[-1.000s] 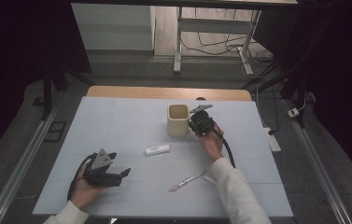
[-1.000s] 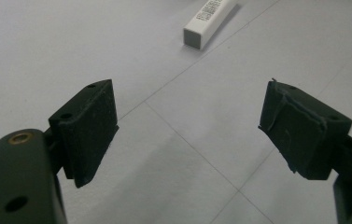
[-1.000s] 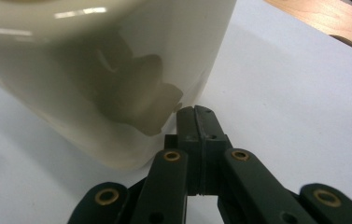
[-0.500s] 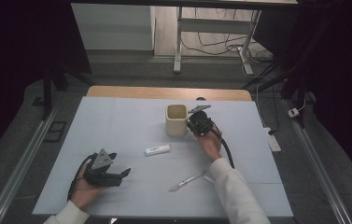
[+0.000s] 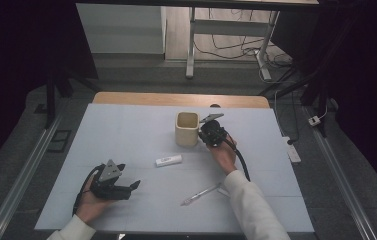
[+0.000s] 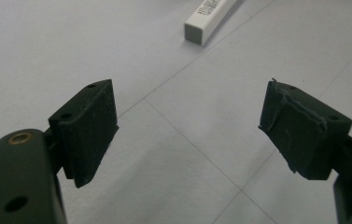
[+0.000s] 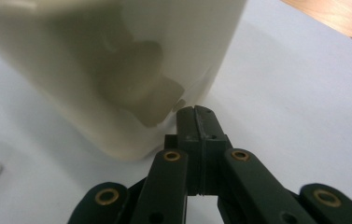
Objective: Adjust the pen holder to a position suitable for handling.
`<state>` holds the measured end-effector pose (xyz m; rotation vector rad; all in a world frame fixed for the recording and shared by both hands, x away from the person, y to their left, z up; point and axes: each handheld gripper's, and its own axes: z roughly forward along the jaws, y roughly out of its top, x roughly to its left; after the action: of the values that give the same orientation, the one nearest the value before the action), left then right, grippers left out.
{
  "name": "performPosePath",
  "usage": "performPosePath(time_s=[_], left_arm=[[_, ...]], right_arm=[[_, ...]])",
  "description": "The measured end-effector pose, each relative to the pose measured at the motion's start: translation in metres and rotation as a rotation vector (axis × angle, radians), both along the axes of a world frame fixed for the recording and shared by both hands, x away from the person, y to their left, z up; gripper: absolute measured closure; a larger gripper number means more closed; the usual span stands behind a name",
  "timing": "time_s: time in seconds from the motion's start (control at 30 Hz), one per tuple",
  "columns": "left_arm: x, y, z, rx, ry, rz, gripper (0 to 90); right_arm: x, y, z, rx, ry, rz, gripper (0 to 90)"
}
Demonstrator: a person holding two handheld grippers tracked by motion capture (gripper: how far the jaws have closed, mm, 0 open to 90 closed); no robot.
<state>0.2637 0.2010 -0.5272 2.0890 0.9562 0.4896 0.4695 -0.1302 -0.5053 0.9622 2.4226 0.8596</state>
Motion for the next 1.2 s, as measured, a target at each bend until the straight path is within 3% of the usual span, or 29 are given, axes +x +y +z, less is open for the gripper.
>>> performPosePath(time_s=[0.07, 0.2, 0.53, 0.7, 0.8, 1.0, 1.2], left_arm=[[0.000, 0.000, 0.000, -0.001, -0.001, 0.000, 18.5], [-0.001, 0.001, 0.000, -0.004, -0.002, 0.000, 18.5], [0.000, 0.001, 0.000, -0.002, 0.000, -0.002, 18.5], [0.000, 0.001, 0.000, -0.005, -0.001, -0.001, 18.5], [-0.001, 0.002, 0.000, -0.004, 0.000, 0.001, 18.5], [-0.001, 0.002, -0.001, 0.001, 0.002, 0.002, 18.5], [-0.001, 0.001, -0.001, 0.003, 0.002, 0.005, 18.5]], right_arm=[[-0.002, 0.005, 0.000, -0.019, -0.015, 0.002, 89.3], [0.001, 0.002, -0.002, 0.030, 0.010, -0.019, 89.3], [0.006, 0.004, 0.001, 0.023, 0.004, -0.039, 89.3], [0.005, 0.001, 0.002, 0.049, 0.019, -0.029, 89.3], [-0.001, -0.005, 0.006, 0.064, 0.016, -0.017, 89.3], [-0.018, -0.026, 0.020, 0.137, 0.034, -0.013, 89.3], [-0.040, -0.042, 0.026, 0.158, 0.025, 0.009, 89.3]])
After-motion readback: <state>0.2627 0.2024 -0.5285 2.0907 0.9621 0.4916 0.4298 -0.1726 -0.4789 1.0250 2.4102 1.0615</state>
